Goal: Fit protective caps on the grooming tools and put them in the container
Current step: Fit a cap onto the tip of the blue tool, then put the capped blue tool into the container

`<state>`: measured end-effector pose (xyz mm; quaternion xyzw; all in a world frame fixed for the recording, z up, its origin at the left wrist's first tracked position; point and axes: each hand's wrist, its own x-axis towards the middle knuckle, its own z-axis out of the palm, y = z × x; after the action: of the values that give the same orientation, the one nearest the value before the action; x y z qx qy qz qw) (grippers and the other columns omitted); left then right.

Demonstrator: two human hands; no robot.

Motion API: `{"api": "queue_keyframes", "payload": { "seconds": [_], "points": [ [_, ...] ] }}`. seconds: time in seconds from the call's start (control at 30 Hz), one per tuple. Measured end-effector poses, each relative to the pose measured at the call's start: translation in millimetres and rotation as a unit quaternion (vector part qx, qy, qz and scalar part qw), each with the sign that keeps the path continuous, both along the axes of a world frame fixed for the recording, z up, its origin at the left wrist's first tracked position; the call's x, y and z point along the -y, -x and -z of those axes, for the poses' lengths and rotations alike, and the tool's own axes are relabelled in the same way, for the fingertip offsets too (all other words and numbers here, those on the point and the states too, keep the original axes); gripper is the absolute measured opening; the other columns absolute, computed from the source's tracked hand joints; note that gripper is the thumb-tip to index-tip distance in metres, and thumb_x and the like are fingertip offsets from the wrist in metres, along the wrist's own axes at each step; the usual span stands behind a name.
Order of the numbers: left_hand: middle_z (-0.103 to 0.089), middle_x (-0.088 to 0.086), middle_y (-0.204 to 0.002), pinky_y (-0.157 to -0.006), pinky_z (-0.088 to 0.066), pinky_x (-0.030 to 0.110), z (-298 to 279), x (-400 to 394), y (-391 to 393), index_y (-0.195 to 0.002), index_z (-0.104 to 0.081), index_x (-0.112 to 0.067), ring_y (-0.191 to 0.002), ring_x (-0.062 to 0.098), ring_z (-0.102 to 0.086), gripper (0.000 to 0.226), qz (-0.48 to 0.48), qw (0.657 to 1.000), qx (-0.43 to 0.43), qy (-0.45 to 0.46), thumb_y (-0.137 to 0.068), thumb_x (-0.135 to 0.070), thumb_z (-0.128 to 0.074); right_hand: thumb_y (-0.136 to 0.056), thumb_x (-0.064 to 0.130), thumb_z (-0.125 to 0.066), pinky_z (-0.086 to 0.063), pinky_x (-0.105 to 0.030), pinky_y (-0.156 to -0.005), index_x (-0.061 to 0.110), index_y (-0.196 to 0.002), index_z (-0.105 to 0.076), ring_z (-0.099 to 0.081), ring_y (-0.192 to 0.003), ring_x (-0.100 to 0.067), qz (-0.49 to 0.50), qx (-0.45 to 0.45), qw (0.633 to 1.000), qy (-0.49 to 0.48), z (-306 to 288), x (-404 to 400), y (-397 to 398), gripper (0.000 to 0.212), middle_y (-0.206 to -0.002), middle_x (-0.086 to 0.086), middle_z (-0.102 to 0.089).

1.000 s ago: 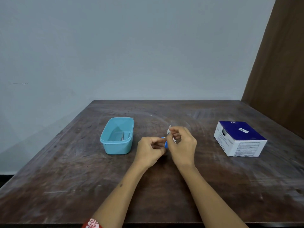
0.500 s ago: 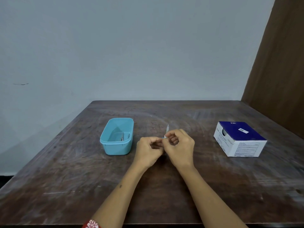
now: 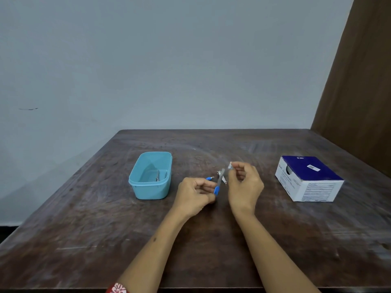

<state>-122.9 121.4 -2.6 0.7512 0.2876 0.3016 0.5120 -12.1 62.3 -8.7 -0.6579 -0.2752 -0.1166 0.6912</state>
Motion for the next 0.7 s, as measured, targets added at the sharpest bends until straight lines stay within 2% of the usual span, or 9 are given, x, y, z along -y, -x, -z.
{"api": "queue_keyframes", "payload": {
  "seconds": [0.13, 0.27, 0.4, 0.47, 0.57, 0.63, 0.7],
  "points": [
    [-0.07, -0.005, -0.073, -0.065, -0.056, 0.02, -3.3, 1.4, 1.1, -0.08, -0.07, -0.032, -0.066, 0.008, -0.067, 0.036, -0.024, 0.999, 0.046, -0.001, -0.072, 0.003, -0.073, -0.077, -0.004, -0.066, -0.042, -0.003, -0.064, 0.01, -0.082, -0.068, -0.057, -0.065, -0.003, 0.017, -0.032, 0.999, -0.015, 1.0, -0.4, -2.9, 0.015, -0.081, -0.005, -0.064],
    [-0.071, -0.007, -0.064, -0.063, -0.057, 0.02, -18.3, -3.5, 14.0, -0.084, -0.073, -0.021, -0.066, 0.006, -0.068, 0.028, -0.094, 0.988, 0.118, 0.046, -0.072, 0.005, -0.073, -0.078, -0.002, -0.066, -0.042, -0.001, -0.064, 0.011, -0.081, -0.068, -0.058, -0.067, -0.001, 0.004, -0.051, 0.998, -0.021, 2.3, -2.4, -3.5, 0.014, -0.081, -0.003, -0.064],
    [-0.069, -0.008, -0.057, -0.053, -0.052, 0.013, -51.7, -22.4, 39.1, -0.079, -0.071, -0.013, -0.053, 0.002, -0.065, 0.022, -0.182, 0.973, 0.143, 0.014, -0.074, 0.009, -0.069, -0.079, 0.0, -0.066, -0.041, 0.0, -0.064, 0.012, -0.082, -0.068, -0.057, -0.067, -0.001, -0.008, -0.052, 0.999, -0.008, 2.8, -5.0, -4.0, 0.013, -0.082, -0.001, -0.064],
    [-0.069, -0.001, -0.062, -0.054, -0.055, 0.018, -68.3, -35.3, 50.8, -0.08, -0.069, -0.012, -0.05, 0.008, -0.066, 0.019, -0.239, 0.968, 0.074, -0.018, -0.072, 0.006, -0.07, -0.079, 0.001, -0.066, -0.041, -0.001, -0.064, 0.012, -0.082, -0.068, -0.058, -0.067, -0.002, -0.012, -0.057, 0.998, -0.006, 2.8, -5.4, -3.7, 0.012, -0.083, -0.002, -0.065],
    [-0.071, 0.012, -0.071, -0.064, -0.058, 0.03, -82.6, -53.1, 58.2, -0.079, -0.07, -0.004, -0.06, 0.02, -0.069, 0.014, -0.291, 0.949, -0.099, -0.075, -0.07, 0.006, -0.066, -0.079, 0.002, -0.066, -0.04, 0.0, -0.062, 0.015, -0.08, -0.067, -0.058, -0.067, -0.001, -0.022, -0.067, 0.997, -0.012, 2.9, -5.0, -3.3, 0.013, -0.081, -0.004, -0.066],
    [-0.07, 0.014, -0.073, -0.059, -0.054, 0.029, -86.4, -59.9, 55.9, -0.072, -0.069, 0.0, -0.066, 0.023, -0.066, 0.01, -0.288, 0.923, -0.233, -0.1, -0.066, 0.007, -0.063, -0.079, 0.002, -0.066, -0.04, 0.0, -0.061, 0.017, -0.079, -0.066, -0.058, -0.068, -0.001, -0.026, -0.067, 0.997, -0.013, 2.2, -4.9, -2.7, 0.015, -0.081, -0.003, -0.066],
    [-0.063, 0.011, -0.074, -0.049, -0.047, 0.025, -87.4, -61.8, 51.0, -0.067, -0.059, -0.001, -0.07, 0.023, -0.061, 0.007, -0.273, 0.891, -0.345, -0.11, -0.067, 0.003, -0.064, -0.079, 0.002, -0.066, -0.041, 0.0, -0.061, 0.017, -0.079, -0.066, -0.058, -0.067, -0.001, -0.029, -0.065, 0.997, -0.011, 1.4, -5.2, -2.4, 0.015, -0.08, -0.003, -0.067]
  ]
}}
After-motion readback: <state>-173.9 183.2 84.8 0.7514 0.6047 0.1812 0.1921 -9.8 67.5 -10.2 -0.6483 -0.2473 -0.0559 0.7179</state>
